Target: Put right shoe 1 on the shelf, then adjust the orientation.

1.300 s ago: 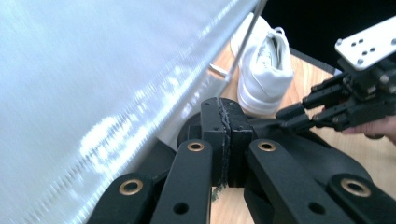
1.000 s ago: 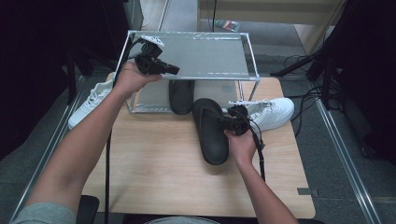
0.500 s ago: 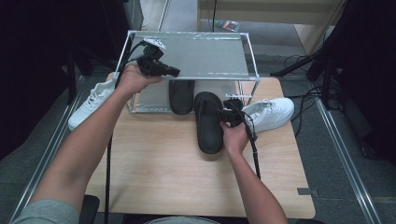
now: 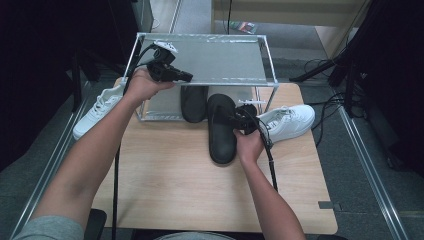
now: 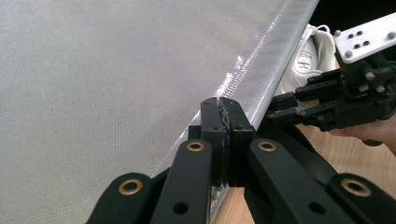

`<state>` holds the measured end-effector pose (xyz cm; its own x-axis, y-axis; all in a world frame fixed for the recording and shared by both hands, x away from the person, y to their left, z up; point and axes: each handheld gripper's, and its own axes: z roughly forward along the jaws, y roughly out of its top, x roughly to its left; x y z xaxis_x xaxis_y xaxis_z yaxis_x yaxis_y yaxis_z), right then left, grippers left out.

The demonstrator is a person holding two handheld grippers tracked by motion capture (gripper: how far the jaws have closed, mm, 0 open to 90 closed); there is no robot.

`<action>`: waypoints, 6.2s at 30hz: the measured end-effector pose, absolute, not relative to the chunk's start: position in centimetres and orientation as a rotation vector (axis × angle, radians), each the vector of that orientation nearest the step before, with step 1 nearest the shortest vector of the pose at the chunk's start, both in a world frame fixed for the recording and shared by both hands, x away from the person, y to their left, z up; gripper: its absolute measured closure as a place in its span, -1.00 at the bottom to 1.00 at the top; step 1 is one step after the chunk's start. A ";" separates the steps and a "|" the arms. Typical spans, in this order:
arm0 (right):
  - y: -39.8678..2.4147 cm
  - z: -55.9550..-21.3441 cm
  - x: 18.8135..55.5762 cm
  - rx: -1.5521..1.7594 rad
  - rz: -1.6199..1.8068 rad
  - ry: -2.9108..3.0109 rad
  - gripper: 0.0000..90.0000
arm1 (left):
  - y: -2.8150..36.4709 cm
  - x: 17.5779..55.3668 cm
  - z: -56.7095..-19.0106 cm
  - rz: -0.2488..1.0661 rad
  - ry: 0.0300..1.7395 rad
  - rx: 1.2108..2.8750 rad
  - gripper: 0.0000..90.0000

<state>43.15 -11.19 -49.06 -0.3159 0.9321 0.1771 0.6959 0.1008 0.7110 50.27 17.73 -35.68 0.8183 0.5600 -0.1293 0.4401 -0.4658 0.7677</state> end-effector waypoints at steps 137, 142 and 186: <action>-10.1 -48.1 37.4 1.181 1.343 2.410 0.63 | 18.8 46.9 -33.8 0.116 0.841 2.069 0.38; -11.2 -47.2 36.4 1.121 1.381 2.424 0.45 | 19.4 45.2 -33.5 0.153 0.862 2.048 0.22; -17.6 -46.1 32.3 1.019 1.445 2.460 0.18 | 25.3 35.4 -44.2 0.093 0.859 2.087 0.01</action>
